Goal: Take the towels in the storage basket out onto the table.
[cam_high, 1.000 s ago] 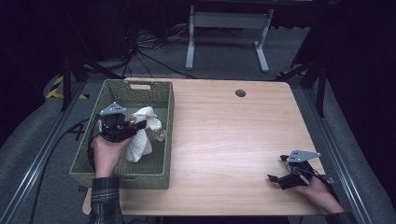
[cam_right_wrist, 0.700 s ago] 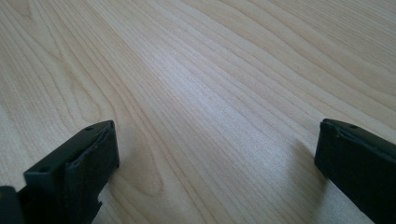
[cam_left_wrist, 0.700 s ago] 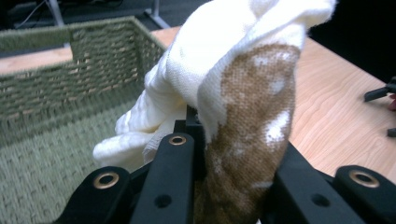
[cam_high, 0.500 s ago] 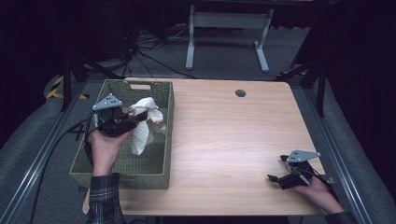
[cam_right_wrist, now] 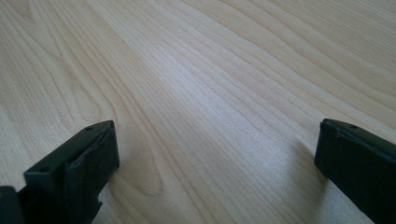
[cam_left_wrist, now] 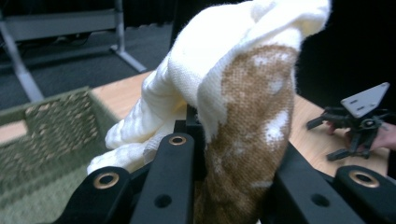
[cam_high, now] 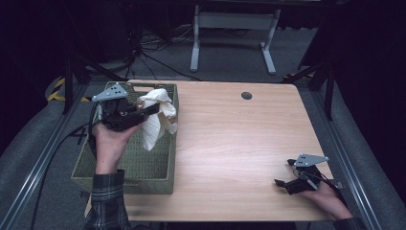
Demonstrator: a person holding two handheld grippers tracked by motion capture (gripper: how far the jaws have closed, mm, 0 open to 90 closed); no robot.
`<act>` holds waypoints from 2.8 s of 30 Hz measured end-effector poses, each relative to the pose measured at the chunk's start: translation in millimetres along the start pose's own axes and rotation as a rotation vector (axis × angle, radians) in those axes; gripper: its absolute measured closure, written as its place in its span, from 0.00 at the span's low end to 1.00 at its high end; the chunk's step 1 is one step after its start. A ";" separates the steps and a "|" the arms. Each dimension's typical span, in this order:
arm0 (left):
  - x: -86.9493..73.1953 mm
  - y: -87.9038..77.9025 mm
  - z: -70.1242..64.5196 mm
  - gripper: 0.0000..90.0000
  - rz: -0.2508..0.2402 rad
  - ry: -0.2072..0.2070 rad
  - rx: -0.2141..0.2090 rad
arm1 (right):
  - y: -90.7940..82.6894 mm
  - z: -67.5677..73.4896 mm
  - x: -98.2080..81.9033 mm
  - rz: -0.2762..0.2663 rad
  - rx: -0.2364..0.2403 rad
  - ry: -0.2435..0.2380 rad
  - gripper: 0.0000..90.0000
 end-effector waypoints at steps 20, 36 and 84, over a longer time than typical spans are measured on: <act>38.5 35.4 -46.8 0.92 -0.004 0.094 -0.102 | -0.2 -0.1 -0.1 0.002 0.000 -0.001 0.00; 34.4 82.2 -79.6 0.92 0.046 0.122 -0.186 | -0.3 -0.1 -0.1 0.003 0.000 -0.001 0.00; -40.7 201.0 -150.2 0.92 0.241 0.170 -0.342 | -0.4 0.1 -0.1 0.004 0.001 0.000 0.00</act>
Point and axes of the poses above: each handheld gripper's, and its own axes: y roughly forward along the jaws, x roughly out of its top, z roughly to its left, the point moved 6 cm from there along y, roughly forward along the jaws, and after that the axes turned 2 degrees about -y, right-handed, at the moved point
